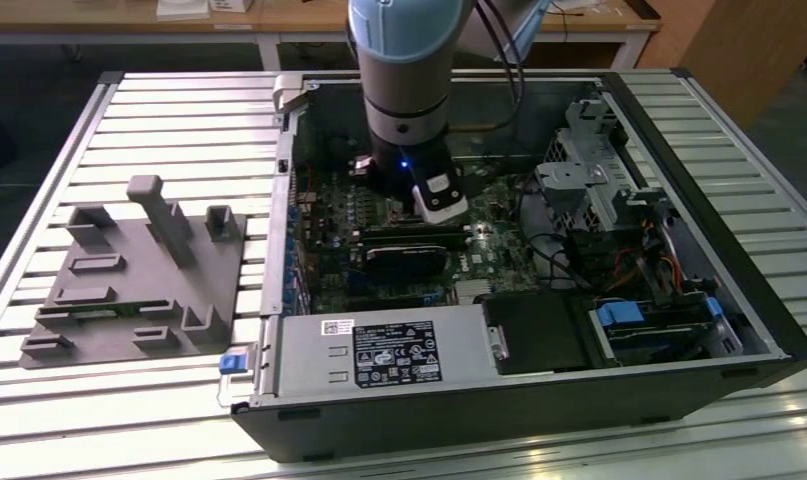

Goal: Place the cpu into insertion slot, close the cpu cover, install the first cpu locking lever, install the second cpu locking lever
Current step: 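Install the second cpu locking lever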

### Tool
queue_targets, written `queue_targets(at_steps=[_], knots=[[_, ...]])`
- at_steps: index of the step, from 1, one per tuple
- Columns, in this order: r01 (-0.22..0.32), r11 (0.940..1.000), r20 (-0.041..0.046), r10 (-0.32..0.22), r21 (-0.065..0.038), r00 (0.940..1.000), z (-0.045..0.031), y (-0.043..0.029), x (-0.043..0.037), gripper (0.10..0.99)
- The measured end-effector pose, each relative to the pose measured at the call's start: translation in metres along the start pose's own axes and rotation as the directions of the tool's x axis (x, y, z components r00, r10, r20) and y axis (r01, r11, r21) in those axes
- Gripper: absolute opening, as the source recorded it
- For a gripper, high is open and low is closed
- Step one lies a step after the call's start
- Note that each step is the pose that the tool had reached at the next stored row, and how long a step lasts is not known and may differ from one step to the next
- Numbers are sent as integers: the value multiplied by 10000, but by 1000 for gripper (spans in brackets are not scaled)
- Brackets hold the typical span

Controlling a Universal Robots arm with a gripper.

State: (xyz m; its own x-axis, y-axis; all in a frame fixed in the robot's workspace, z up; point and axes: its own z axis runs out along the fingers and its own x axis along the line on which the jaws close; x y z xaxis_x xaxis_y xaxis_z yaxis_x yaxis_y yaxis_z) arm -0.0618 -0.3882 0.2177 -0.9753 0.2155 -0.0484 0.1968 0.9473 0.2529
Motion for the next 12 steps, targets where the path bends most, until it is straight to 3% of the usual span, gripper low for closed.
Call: queue_targets(at_steps=[4, 12], knots=[[10, 9999, 9, -10, 155, 10000, 11, 33, -59, 106], [53, 9977, 82, -58, 679, 9999, 52, 179, -107, 106]])
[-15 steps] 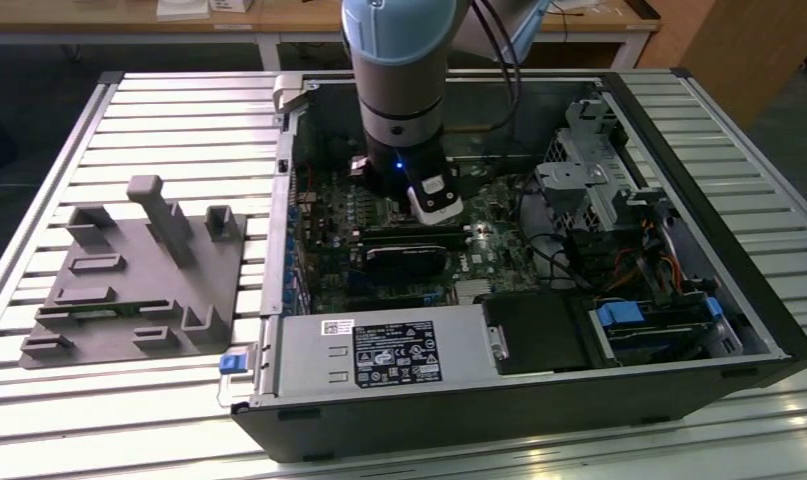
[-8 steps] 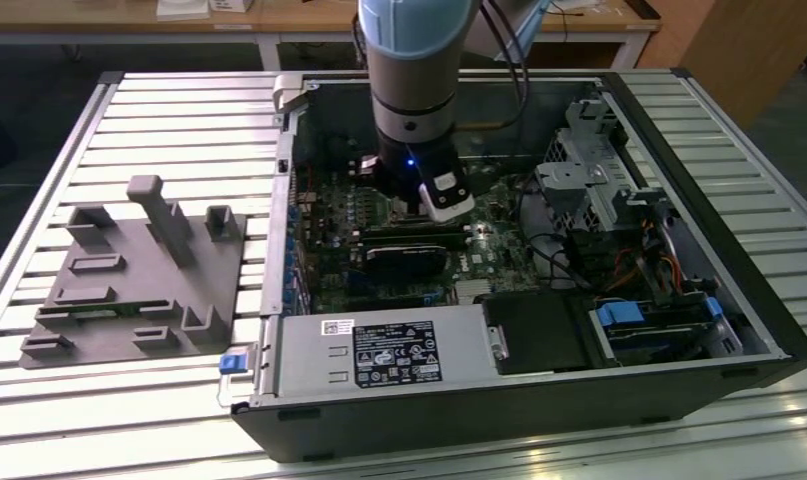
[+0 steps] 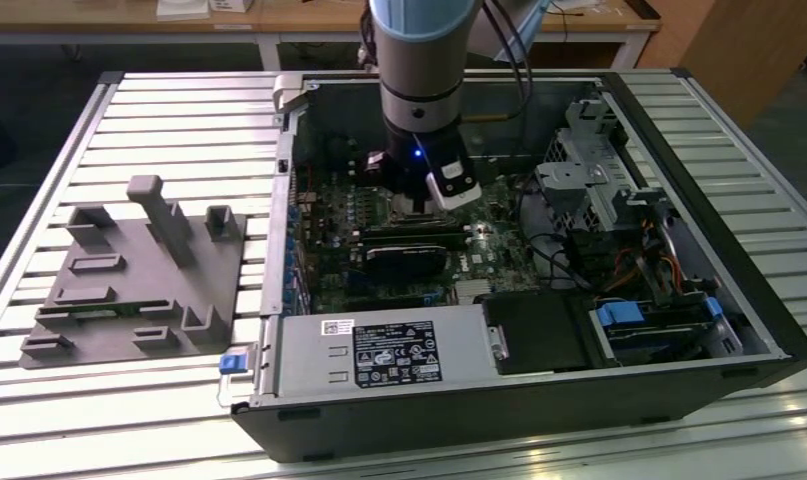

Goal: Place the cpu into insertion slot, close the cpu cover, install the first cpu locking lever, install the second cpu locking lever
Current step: 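Install the second cpu locking lever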

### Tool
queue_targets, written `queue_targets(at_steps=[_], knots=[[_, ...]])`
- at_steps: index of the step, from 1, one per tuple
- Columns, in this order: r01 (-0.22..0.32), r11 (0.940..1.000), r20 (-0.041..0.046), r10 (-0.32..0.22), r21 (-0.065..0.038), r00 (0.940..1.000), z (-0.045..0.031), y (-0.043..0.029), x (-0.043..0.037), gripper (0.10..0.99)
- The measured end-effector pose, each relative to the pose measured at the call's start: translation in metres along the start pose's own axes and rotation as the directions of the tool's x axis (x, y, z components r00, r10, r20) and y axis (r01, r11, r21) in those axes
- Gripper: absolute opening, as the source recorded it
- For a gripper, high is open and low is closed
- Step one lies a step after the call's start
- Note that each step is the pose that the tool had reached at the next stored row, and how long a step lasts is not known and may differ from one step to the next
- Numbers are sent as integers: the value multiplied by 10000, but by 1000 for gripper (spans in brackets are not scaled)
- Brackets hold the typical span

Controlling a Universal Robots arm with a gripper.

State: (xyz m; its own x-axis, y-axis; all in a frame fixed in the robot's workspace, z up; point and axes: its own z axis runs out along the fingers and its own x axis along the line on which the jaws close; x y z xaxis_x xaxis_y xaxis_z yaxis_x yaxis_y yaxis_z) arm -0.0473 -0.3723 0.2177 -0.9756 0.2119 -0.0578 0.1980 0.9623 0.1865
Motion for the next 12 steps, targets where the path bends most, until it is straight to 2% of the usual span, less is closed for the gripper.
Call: queue_targets(at_steps=[3, 12], knots=[[12, 9999, 17, -12, 156, 10000, 14, 65, -11, 106], [16, 9998, 17, -17, 195, 10000, 42, 212, 7, 106]])
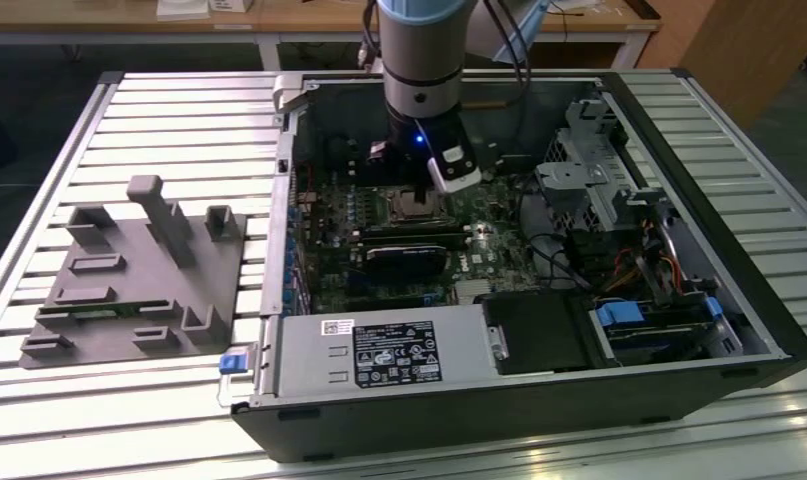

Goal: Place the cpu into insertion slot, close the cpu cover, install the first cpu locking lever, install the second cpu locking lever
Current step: 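Install the second cpu locking lever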

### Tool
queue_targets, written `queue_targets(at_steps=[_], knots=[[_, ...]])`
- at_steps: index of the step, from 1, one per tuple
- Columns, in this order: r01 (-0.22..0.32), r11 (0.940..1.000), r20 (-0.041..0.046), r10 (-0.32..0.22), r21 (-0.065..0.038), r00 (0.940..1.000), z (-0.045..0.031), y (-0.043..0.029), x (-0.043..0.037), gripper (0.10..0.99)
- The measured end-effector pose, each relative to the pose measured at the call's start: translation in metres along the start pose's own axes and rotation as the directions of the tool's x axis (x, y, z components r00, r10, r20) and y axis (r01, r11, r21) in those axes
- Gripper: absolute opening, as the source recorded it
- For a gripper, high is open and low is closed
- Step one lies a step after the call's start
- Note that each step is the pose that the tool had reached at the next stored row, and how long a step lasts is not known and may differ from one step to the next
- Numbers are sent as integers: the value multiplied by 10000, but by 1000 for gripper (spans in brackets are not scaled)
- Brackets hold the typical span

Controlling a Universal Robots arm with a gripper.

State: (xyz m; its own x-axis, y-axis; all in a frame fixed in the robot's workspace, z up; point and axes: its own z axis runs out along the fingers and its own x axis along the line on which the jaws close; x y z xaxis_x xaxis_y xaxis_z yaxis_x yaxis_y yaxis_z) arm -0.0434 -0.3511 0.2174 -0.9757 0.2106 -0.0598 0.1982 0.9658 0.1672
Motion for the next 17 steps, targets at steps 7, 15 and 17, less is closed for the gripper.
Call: queue_targets(at_steps=[7, 15, 17], knots=[[12, 9998, -33, -11, 207, 10000, 13, 55, -4, 106], [41, 9994, -58, -39, 337, 10000, 20, 74, -5, 106], [41, 9994, -58, -39, 337, 10000, 20, 74, -5, 106]])
